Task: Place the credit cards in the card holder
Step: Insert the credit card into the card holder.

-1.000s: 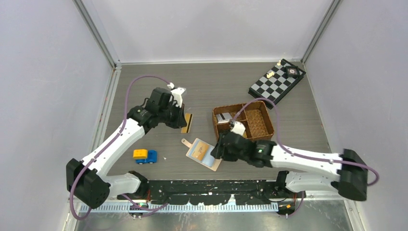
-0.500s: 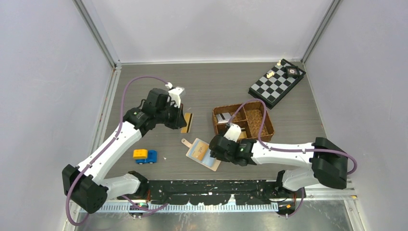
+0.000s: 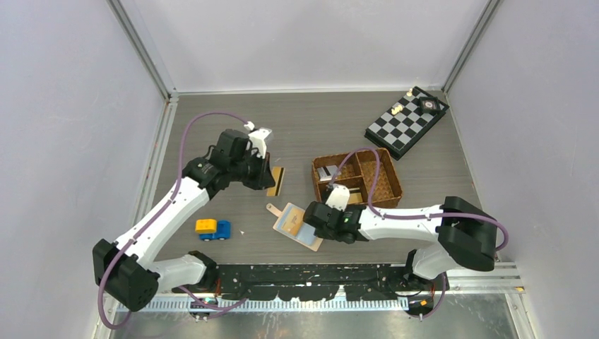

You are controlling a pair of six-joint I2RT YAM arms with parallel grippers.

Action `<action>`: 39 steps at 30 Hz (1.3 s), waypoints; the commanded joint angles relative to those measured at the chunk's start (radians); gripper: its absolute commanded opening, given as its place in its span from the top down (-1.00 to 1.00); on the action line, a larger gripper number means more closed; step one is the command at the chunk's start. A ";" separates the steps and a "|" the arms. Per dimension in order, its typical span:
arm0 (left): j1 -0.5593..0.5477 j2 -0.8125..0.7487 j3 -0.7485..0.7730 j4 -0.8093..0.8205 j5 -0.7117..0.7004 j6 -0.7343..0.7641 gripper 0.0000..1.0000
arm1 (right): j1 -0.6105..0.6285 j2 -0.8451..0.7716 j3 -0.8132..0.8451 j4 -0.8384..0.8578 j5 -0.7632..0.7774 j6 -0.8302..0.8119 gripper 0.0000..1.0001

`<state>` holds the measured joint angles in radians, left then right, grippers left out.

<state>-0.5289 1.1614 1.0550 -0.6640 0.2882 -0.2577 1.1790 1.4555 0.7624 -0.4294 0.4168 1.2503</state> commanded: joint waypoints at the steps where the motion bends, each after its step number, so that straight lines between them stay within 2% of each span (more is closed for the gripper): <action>1: -0.002 0.018 -0.007 0.023 0.064 -0.055 1.00 | -0.025 -0.016 0.003 -0.045 0.031 -0.047 0.70; 5: -0.026 -0.006 -0.099 0.123 0.121 -0.210 1.00 | -0.075 -0.042 -0.045 -0.024 -0.029 -0.129 0.96; 9: -0.086 -0.027 -0.258 0.339 0.156 -0.384 1.00 | -0.120 -0.077 -0.092 0.053 -0.109 -0.257 0.99; 12: -0.119 0.012 -0.383 0.489 0.218 -0.500 1.00 | -0.154 -0.092 -0.126 0.098 -0.164 -0.349 0.99; 15: -0.136 0.066 -0.440 0.577 0.266 -0.544 1.00 | -0.195 -0.101 -0.147 0.110 -0.197 -0.383 0.99; 20: -0.135 0.119 -0.435 0.582 0.269 -0.497 1.00 | -0.222 -0.154 -0.165 0.110 -0.237 -0.363 0.98; 22: -0.135 0.153 -0.399 0.534 0.278 -0.455 1.00 | -0.222 -0.191 -0.168 0.106 -0.252 -0.326 0.87; 28: -0.133 0.178 -0.364 0.454 0.241 -0.388 1.00 | -0.207 -0.299 -0.191 0.133 -0.248 -0.203 0.27; 30: -0.131 0.177 -0.365 0.449 0.243 -0.383 1.00 | -0.192 -0.314 -0.194 0.167 -0.244 -0.182 0.14; 36: -0.128 0.176 -0.356 0.409 0.245 -0.349 1.00 | -0.177 -0.230 -0.168 0.184 -0.234 -0.130 0.09; 39: -0.123 0.176 -0.351 0.394 0.276 -0.324 1.00 | -0.160 -0.167 -0.144 0.203 -0.243 -0.124 0.18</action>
<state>-0.6605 1.3441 0.6605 -0.2451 0.5255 -0.6350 1.0008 1.2270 0.5777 -0.2745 0.1623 1.0821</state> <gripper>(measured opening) 0.009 0.438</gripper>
